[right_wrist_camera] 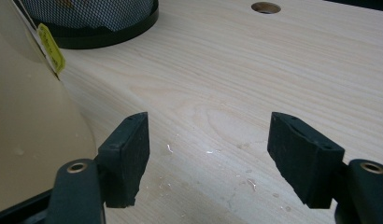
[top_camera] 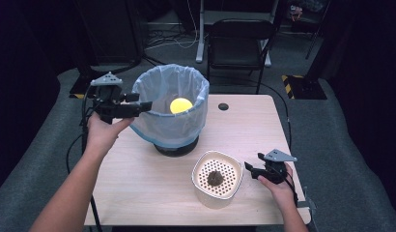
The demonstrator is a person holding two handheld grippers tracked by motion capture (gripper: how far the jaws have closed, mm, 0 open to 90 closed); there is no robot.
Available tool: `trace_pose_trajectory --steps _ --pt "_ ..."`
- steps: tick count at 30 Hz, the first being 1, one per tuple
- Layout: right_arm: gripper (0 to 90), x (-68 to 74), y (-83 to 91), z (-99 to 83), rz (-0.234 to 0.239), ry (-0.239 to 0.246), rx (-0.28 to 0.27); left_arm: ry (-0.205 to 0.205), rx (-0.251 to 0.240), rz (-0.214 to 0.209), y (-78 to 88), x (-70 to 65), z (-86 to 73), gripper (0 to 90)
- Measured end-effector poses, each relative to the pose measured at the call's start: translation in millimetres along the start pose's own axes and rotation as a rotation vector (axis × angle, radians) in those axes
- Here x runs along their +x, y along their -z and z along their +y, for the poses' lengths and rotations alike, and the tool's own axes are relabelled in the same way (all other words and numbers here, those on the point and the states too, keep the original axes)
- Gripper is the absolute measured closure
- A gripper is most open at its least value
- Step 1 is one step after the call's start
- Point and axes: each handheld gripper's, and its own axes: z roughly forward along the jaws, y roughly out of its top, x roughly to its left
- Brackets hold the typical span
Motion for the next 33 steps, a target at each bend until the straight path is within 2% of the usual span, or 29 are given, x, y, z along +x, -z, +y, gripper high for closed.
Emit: trace_pose_trajectory --steps 7,15,18,22,24,27,33 --pt "29.5 -0.1 0.7 0.0 -0.007 -0.003 -0.002 0.014 -0.026 -0.003 17.7 6.2 -34.0 35.8" --pt "29.5 0.1 1.3 0.0 -0.013 -0.006 -0.002 0.042 -0.044 0.024 31.5 15.8 -71.9 35.9" --pt "29.5 0.5 1.1 -0.3 -0.01 -0.007 0.002 0.059 -0.038 0.031 31.2 19.3 -85.9 35.9" --pt "29.5 0.2 0.3 -0.3 -0.008 -0.004 -0.002 0.074 -0.034 0.011 29.3 23.2 -105.6 36.1" --pt "29.5 -0.4 0.5 -0.7 -0.007 -0.001 -0.001 0.078 -0.034 0.015 27.2 23.5 -116.8 36.9" --pt "29.5 -1.1 0.7 -1.0 -0.015 -0.003 -0.002 0.094 -0.014 0.008 22.9 25.1 -132.7 36.9" --pt "29.5 -1.6 1.8 -1.3 -0.016 -0.013 -0.001 0.093 0.0 0.015 16.4 26.8 -157.4 35.7"
